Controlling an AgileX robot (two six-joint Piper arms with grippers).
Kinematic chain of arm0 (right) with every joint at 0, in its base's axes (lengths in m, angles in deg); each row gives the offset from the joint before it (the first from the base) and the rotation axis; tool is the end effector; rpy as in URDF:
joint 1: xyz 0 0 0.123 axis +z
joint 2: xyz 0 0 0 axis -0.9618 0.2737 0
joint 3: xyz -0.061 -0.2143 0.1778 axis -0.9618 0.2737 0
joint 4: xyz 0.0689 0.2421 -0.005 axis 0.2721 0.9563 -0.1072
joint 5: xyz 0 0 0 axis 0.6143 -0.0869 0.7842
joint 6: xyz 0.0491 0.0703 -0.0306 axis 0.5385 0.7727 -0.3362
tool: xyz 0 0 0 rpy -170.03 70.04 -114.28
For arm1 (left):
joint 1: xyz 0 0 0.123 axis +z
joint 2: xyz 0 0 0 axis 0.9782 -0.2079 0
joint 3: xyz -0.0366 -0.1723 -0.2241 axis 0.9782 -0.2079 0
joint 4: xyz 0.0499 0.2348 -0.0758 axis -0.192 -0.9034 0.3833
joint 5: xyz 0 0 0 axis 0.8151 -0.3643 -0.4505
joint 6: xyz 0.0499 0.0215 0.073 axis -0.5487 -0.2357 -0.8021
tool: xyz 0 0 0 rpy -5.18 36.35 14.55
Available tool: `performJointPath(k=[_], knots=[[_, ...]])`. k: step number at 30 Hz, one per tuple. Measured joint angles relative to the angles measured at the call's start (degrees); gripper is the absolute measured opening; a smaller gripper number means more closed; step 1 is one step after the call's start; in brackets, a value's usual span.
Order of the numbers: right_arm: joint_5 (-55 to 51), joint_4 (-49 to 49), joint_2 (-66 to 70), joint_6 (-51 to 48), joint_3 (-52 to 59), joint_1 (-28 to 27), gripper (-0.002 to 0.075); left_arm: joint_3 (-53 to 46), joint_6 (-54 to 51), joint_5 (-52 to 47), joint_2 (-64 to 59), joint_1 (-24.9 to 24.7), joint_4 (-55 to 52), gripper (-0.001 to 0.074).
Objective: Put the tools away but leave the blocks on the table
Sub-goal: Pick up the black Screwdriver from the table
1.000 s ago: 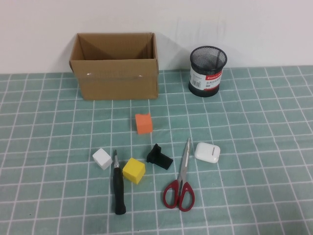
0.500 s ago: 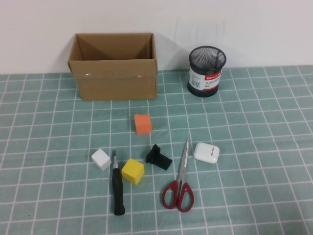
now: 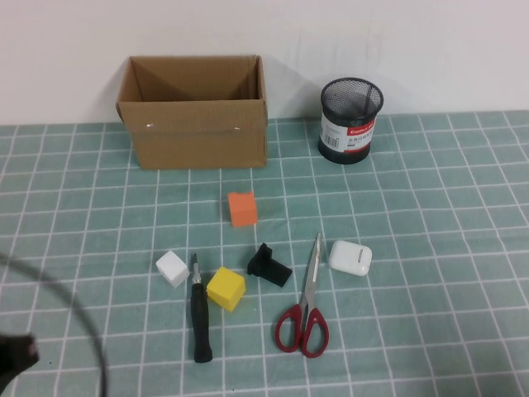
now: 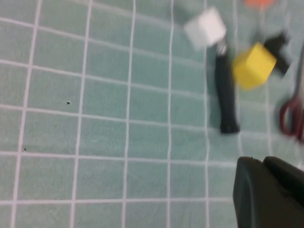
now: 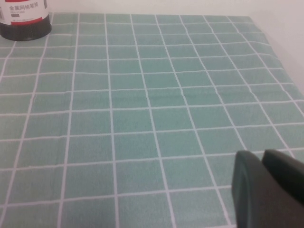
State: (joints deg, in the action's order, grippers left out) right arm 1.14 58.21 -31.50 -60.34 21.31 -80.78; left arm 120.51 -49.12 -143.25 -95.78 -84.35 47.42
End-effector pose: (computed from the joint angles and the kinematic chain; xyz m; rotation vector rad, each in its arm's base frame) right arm 0.0525 -0.0025 0.1703 0.0516 1.8771 -0.0651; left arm 0.0976 -0.0340 0.2846 -0.1333 2.4696 -0.4973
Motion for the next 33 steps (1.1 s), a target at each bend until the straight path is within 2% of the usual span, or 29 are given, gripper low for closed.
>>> performJointPath(k=[5,9,14,19,22,25,28,33], knots=[[0.00,0.00,0.00,0.00,0.00,0.00,-0.0007,5.04,-10.49,-0.29,-13.96,-0.12,5.36,-0.0004],[0.00,0.00,0.00,0.00,0.00,0.00,-0.0007,7.06,-14.11,2.25,-24.55,-4.82,8.37,-0.0004],[0.00,0.00,0.00,0.00,0.00,0.00,-0.0007,11.98,-10.93,5.57,-35.47,-15.08,7.24,-0.0004],[0.00,0.00,0.00,0.00,0.00,0.00,-0.0007,20.13,-1.55,4.13,-45.80,-24.45,-1.72,-0.0004],[0.00,0.00,0.00,0.00,0.00,0.00,-0.0007,24.15,0.71,3.33,-49.57,-27.90,-5.22,-0.0004],[0.00,0.00,0.00,0.00,0.00,0.00,-0.0007,26.00,0.74,3.06,-52.30,-29.29,-6.30,0.0005],[0.00,0.00,0.00,0.00,0.00,0.00,-0.0007,26.70,-0.64,1.98,-54.55,-29.54,-7.68,0.0076],[0.00,0.00,0.00,0.00,0.00,0.00,-0.0007,26.70,-0.76,1.78,-56.91,-29.54,-9.41,0.0295]])
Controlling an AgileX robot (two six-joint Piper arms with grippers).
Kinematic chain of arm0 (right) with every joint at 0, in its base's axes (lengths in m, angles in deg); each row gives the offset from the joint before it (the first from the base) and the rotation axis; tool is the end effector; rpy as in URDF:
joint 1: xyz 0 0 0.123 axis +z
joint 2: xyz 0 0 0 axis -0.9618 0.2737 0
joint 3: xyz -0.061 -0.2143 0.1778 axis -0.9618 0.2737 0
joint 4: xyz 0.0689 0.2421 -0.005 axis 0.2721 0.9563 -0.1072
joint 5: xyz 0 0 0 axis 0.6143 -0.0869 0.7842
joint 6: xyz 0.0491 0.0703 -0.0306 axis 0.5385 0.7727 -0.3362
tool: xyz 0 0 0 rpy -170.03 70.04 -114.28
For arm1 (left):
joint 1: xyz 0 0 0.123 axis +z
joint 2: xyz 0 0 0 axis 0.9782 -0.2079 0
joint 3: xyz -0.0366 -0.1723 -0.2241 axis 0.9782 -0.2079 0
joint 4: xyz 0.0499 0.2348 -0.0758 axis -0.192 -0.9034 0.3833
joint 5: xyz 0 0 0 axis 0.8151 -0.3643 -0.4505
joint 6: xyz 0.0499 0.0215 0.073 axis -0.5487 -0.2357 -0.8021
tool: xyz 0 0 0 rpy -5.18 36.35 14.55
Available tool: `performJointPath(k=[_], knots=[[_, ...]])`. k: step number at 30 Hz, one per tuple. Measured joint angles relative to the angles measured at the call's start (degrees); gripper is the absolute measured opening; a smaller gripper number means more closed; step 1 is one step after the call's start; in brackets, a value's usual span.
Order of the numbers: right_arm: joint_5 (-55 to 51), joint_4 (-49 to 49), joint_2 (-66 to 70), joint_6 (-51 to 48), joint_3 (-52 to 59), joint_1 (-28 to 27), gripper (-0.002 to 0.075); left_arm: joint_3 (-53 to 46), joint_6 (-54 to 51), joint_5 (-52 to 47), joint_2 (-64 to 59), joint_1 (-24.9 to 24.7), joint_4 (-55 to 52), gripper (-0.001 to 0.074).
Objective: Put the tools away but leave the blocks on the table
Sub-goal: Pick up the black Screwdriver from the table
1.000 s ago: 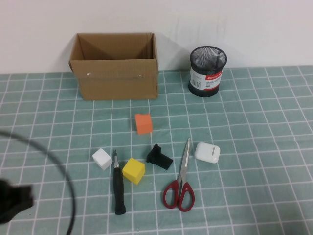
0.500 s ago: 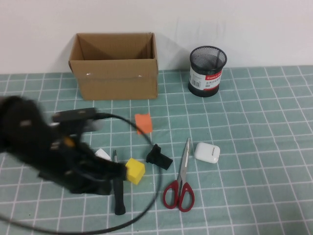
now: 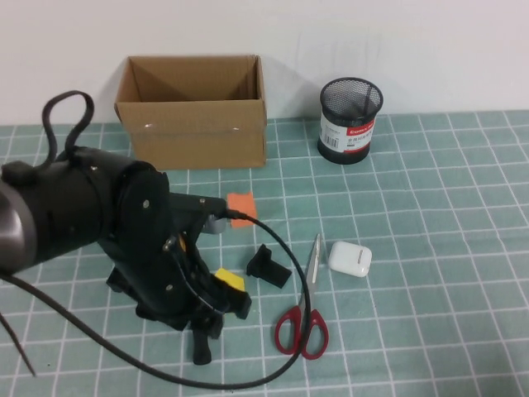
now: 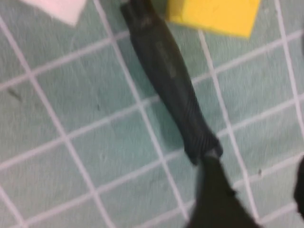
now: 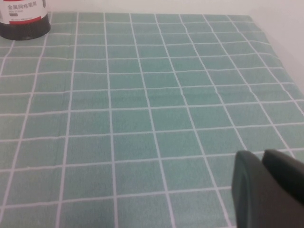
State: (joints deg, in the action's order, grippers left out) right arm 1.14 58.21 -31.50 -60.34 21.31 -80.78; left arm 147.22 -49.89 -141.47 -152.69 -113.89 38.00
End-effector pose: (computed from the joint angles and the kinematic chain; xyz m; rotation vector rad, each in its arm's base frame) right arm 0.0525 -0.0025 0.1703 0.0516 1.8771 -0.0651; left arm 0.2378 -0.1856 0.2157 0.6522 2.9430 -0.2758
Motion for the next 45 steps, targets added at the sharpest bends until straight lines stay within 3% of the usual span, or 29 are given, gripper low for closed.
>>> performJointPath(k=[3,7,33,36,40,45], knots=[[0.00,0.00,0.00,0.00,0.00,0.00,-0.0007,0.00,2.46,3.27,-0.62,0.00,-0.27,0.0372],[0.00,0.00,0.00,0.00,0.00,0.00,-0.0007,0.22,7.08,5.89,-2.49,0.36,-2.28,0.0400],[0.00,0.00,0.00,0.00,0.00,0.00,-0.0007,0.80,11.30,14.88,-12.62,0.36,-10.62,0.0407],[0.00,0.00,0.00,0.00,0.00,0.00,-0.0007,1.13,11.42,14.67,-12.86,0.36,-11.63,0.0370],[0.00,0.00,0.00,0.00,0.00,0.00,-0.0007,1.13,11.27,14.31,-12.98,0.36,-13.04,0.0181],[0.00,0.00,0.00,0.00,0.00,0.00,-0.0007,0.76,9.74,12.92,-11.10,0.13,-13.17,0.0181]])
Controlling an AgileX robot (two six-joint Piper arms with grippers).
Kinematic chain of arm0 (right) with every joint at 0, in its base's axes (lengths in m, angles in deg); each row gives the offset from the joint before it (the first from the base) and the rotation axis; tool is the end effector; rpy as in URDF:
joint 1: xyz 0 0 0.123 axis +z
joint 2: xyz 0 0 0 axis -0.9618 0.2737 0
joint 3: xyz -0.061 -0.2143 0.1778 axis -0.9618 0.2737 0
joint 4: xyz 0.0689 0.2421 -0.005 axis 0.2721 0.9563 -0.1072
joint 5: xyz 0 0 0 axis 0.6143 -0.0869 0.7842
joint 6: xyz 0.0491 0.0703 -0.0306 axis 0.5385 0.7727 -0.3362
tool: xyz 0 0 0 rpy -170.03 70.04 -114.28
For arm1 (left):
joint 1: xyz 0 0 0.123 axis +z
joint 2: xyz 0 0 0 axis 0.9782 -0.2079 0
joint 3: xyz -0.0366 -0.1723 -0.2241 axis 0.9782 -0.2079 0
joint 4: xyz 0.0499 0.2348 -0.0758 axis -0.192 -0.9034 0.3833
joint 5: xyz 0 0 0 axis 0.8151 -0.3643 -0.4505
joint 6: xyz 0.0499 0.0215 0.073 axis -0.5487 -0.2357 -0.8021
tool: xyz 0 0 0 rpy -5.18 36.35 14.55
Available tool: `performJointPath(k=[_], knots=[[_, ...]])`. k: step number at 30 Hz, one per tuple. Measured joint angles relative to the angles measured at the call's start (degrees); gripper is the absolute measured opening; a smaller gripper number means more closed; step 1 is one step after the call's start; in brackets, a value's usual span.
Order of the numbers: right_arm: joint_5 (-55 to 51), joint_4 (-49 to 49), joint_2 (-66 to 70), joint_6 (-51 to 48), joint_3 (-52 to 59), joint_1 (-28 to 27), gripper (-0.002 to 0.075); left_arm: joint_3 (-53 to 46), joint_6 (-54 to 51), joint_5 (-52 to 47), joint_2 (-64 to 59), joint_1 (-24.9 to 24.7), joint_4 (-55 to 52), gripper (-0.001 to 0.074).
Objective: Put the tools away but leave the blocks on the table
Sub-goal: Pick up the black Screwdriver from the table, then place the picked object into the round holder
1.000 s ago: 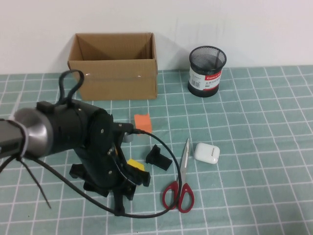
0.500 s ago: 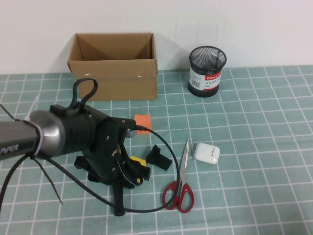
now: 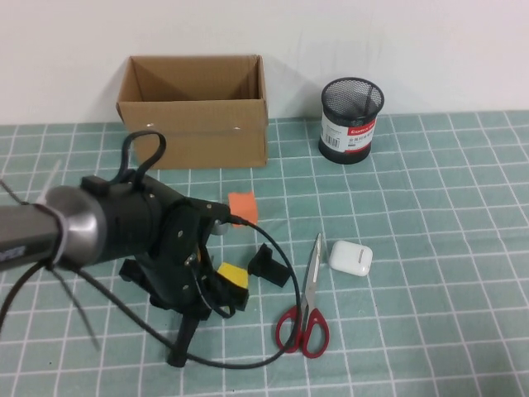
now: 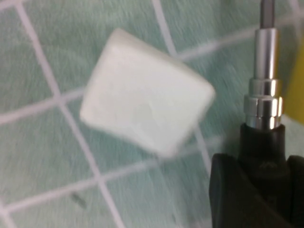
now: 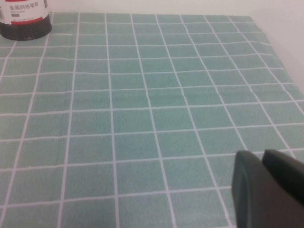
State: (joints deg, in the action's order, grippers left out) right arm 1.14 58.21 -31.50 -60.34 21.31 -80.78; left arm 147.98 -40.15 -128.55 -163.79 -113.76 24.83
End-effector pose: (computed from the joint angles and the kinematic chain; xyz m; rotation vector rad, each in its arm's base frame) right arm 0.0525 -0.0025 0.1703 0.0516 1.8771 -0.0651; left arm 0.2757 -0.1931 0.1603 0.5829 2.8624 -0.0672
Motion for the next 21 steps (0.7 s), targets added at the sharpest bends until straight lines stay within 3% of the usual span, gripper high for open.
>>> performJointPath(k=[5,9,14,21], knots=[[0.00,0.00,0.00,0.00,0.00,0.00,-0.0007,-0.60,-0.43,-1.13,8.51,-4.13,-3.19,0.0181],[0.00,0.00,0.00,0.00,0.00,0.00,-0.0007,-3.32,1.12,6.83,17.03,-8.09,-6.87,0.0181],[0.00,0.00,0.00,0.00,0.00,0.00,-0.0007,-10.02,1.77,28.86,22.62,-8.92,-8.59,0.0181],[0.00,0.00,0.00,0.00,0.00,0.00,-0.0007,-16.65,-3.57,71.24,18.68,-8.92,-9.39,0.0181]])
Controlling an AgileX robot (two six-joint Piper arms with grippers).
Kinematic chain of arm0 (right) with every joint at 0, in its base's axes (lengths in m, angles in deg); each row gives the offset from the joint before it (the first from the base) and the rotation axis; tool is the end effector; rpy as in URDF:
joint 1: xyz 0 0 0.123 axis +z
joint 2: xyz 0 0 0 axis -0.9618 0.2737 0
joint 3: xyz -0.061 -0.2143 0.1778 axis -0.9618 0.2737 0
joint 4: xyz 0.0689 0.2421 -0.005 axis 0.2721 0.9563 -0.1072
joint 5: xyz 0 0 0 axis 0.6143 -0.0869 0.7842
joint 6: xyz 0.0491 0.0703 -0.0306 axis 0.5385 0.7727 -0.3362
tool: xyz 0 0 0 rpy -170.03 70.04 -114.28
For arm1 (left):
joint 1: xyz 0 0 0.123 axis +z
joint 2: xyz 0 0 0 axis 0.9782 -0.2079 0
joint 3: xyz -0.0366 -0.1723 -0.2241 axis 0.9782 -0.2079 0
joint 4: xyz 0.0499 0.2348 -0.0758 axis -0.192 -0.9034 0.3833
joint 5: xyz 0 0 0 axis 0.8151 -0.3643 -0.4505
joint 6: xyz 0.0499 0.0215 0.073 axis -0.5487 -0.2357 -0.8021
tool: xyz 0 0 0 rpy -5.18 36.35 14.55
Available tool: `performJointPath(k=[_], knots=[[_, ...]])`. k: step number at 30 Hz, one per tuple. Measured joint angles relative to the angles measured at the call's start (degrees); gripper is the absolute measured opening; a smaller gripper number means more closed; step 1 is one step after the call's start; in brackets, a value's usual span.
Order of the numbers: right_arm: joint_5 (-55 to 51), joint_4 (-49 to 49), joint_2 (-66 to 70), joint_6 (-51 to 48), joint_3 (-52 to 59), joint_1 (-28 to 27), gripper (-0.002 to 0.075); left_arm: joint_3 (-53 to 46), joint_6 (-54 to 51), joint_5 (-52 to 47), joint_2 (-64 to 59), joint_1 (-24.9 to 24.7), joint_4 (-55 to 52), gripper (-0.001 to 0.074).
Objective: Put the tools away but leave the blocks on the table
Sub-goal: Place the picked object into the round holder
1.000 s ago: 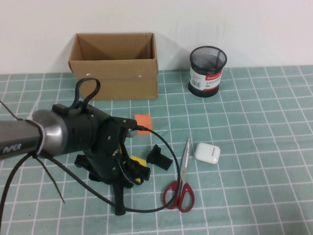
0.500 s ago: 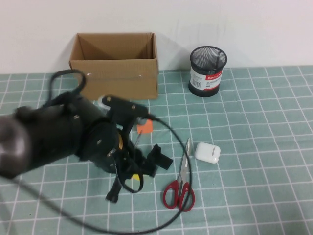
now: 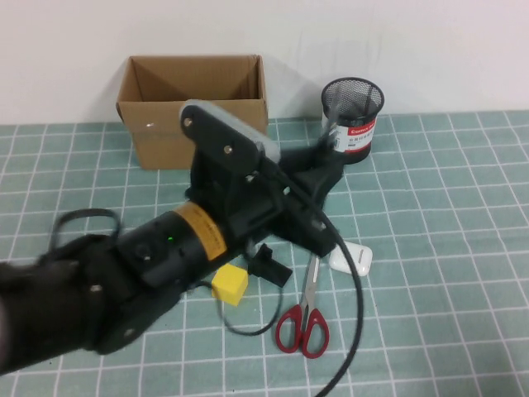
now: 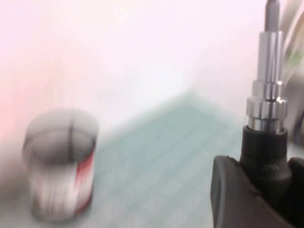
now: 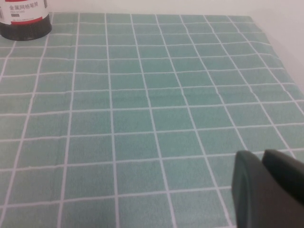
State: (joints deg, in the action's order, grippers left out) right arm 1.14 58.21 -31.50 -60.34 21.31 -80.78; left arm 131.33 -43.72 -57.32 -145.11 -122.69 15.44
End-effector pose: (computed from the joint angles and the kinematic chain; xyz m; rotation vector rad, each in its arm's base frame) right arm 0.0525 -0.0025 0.1703 0.0516 1.8771 -0.0651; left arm 0.2204 -0.2341 0.2689 0.7316 1.5407 -0.6993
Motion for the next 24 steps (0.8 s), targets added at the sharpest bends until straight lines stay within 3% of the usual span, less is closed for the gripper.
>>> performJointPath(k=[2,5,16,24], knots=[[0.00,0.00,0.00,0.00,0.00,0.00,-0.0007,1.46,-3.69,9.10,-3.89,0.00,1.67,0.0181],[0.00,0.00,0.00,0.00,0.00,0.00,-0.0007,7.37,-7.29,13.59,-10.58,0.00,5.27,0.0181],[0.00,0.00,0.00,0.00,0.00,0.00,-0.0007,43.03,-15.22,7.50,-37.05,1.36,14.48,0.0181],[0.00,0.00,0.00,0.00,0.00,0.00,-0.0007,55.01,-25.82,6.36,-47.26,1.79,25.64,0.0181]])
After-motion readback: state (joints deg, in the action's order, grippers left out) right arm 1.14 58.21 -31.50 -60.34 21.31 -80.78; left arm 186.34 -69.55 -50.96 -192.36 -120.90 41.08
